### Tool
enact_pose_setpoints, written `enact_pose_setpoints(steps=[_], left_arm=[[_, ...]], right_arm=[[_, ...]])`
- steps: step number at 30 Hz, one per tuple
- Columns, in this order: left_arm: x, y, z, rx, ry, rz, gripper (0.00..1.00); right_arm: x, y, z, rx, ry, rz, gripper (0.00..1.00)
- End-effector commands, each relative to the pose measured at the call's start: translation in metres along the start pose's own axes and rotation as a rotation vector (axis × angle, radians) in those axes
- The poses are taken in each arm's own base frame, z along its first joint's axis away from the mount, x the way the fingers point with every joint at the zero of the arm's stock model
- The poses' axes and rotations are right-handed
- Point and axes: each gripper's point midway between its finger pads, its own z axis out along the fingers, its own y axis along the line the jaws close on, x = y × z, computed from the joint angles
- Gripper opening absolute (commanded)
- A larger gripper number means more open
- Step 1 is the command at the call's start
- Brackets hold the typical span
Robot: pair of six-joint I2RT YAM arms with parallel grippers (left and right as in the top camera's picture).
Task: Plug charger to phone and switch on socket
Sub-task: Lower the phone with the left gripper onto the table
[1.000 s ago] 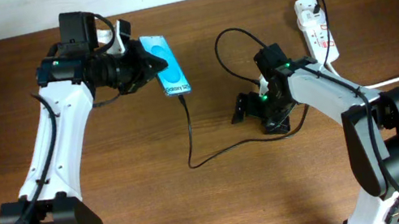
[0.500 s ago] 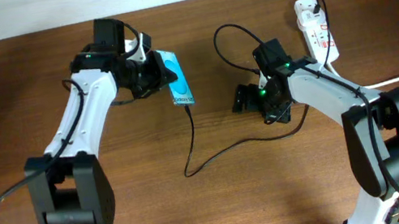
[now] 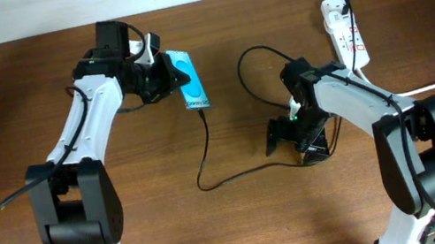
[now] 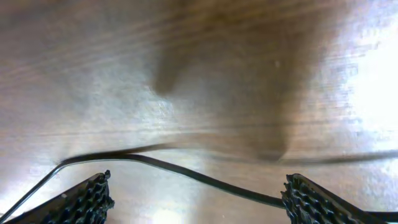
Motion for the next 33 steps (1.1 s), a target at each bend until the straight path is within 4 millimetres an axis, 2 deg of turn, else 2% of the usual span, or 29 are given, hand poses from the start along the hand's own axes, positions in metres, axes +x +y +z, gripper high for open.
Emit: enact_pose_setpoints(steps=[1,5,7,14,17,20,24,29,33], left_arm=[[0.000,-0.003,0.002,0.024,0.011,-0.006,0.00],[0.002,0.004,0.009,0.018,0.025,-0.019,0.00],[0.005,0.012,0.019,0.009,0.047,-0.035,0.00],[0.015,0.028,0.050,0.003,0.102,0.096,0.00],[0.008,0.027,0.052,0.011,0.078,0.143,0.00],[-0.001,0.024,0.053,0.023,0.043,0.172,0.00],[0.000,0.029,0.057,0.021,0.050,0.165,0.00],[0.020,0.054,0.086,0.046,0.152,0.087,0.00],[0.028,0.061,0.093,0.052,0.186,0.059,0.00]], right_arm=[[0.011,-0.004,0.002,0.016,0.051,0.012,0.89],[0.022,-0.011,0.001,0.049,0.094,0.011,0.88],[0.017,-0.015,0.001,0.070,0.070,0.005,0.89],[-0.041,0.020,-0.001,-0.058,-0.168,-0.100,0.95],[-0.059,0.033,-0.006,-0.102,-0.245,-0.135,0.99],[-0.061,0.034,-0.007,-0.107,-0.254,-0.139,0.99],[-0.059,0.033,-0.006,-0.102,-0.246,-0.136,0.98],[-0.059,0.033,-0.006,-0.097,-0.249,-0.178,0.98],[-0.059,0.033,-0.006,-0.095,-0.249,-0.187,0.98]])
